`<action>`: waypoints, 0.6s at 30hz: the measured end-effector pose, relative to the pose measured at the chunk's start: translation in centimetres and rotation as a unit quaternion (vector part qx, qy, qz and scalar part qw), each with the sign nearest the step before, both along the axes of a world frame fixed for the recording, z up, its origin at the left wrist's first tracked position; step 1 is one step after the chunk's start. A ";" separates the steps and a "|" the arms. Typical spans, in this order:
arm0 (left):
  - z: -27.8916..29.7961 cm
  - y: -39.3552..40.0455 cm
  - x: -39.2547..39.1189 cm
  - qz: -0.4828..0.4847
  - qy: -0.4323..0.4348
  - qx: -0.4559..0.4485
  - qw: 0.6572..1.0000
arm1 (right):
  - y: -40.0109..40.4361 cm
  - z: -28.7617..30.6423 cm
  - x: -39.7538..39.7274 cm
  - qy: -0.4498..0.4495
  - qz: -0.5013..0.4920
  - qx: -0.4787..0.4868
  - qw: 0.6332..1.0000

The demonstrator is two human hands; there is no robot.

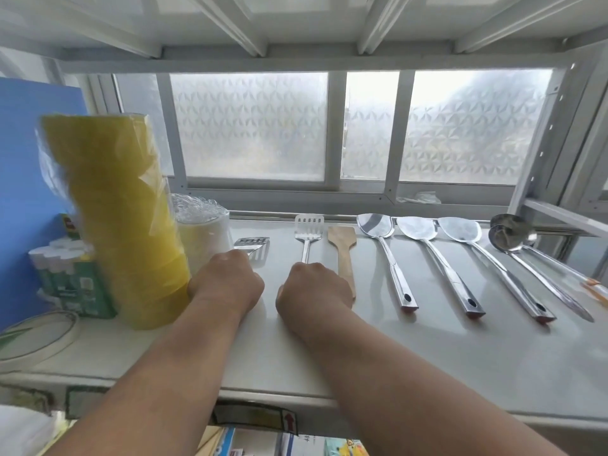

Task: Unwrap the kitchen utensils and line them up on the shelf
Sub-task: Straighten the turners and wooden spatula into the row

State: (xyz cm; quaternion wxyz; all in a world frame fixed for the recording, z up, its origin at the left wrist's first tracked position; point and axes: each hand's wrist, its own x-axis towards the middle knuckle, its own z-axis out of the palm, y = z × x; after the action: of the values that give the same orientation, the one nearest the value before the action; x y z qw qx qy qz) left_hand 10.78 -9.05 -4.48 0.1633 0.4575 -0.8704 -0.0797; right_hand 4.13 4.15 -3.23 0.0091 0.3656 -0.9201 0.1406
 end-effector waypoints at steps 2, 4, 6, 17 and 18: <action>0.0 0.0 0.0 0.000 0.002 -0.001 1.000 | 0.2 -0.2 0.0 -0.013 -0.005 -0.025 1.000; 0.0 0.1 0.0 -0.002 0.005 0.001 1.000 | 0.5 -0.4 0.4 -0.019 0.003 -0.039 0.999; 0.0 0.1 -0.1 -0.003 0.006 0.003 1.000 | 0.7 -0.5 0.5 -0.013 0.012 -0.036 0.999; 0.1 0.2 0.0 -0.003 0.003 0.000 1.000 | 0.2 -0.6 -0.1 0.015 0.004 -0.008 1.000; 0.1 0.2 0.0 -0.003 0.002 0.000 1.000 | 0.2 -0.7 -0.1 0.015 0.003 -0.006 1.000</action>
State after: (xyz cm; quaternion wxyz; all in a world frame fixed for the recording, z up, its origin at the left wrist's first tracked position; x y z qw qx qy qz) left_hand 10.80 -8.84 -4.42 0.1652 0.4546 -0.8715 -0.0811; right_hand 3.98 4.30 -3.88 0.0249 0.3700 -0.9180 0.1403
